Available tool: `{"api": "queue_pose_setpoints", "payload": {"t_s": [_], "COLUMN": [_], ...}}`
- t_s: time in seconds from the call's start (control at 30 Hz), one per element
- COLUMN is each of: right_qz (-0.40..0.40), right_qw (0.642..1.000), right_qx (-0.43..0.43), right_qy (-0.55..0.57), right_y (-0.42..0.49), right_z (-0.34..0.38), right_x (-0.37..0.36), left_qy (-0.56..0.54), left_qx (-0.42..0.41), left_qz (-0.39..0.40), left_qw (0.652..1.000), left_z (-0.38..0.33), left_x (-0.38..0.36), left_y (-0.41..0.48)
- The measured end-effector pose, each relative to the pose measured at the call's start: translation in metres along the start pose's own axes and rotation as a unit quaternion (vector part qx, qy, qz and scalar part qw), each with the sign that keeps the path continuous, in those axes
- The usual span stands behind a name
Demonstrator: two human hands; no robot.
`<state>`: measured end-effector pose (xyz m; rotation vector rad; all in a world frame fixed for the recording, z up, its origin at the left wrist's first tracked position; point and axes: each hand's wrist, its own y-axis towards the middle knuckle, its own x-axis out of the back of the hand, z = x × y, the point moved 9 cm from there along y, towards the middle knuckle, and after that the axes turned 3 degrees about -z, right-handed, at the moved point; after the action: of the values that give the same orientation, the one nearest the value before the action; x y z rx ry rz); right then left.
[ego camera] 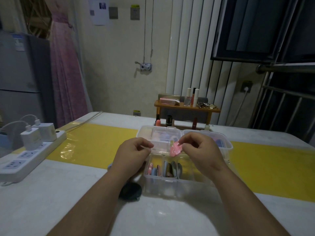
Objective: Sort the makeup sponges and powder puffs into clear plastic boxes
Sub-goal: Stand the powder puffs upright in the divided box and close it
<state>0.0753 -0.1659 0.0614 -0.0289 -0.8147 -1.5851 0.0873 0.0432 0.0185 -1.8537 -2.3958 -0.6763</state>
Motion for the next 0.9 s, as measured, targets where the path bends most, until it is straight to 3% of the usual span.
{"api": "queue_pose_setpoints", "payload": {"t_s": [0.2,0.57,0.9], "right_qz": [0.011,0.131,0.155], "right_qw": [1.000,0.978,0.966], "right_qx": [-0.013,-0.071,-0.071], "right_qy": [-0.021,-0.145,-0.195], "right_y": [-0.001,-0.006,-0.010], "right_z": [-0.003,-0.020,-0.019], "right_x": [0.001,-0.020,-0.023], "left_qy": [0.039,0.057,0.062], "left_qx": [0.000,0.009,0.019], "left_qz": [0.026,0.038,0.043], "left_qw": [0.999,0.998,0.997], "left_z": [0.002,0.002,0.002], "left_x": [-0.006,-0.006,-0.006], "left_y": [0.001,0.000,-0.001]}}
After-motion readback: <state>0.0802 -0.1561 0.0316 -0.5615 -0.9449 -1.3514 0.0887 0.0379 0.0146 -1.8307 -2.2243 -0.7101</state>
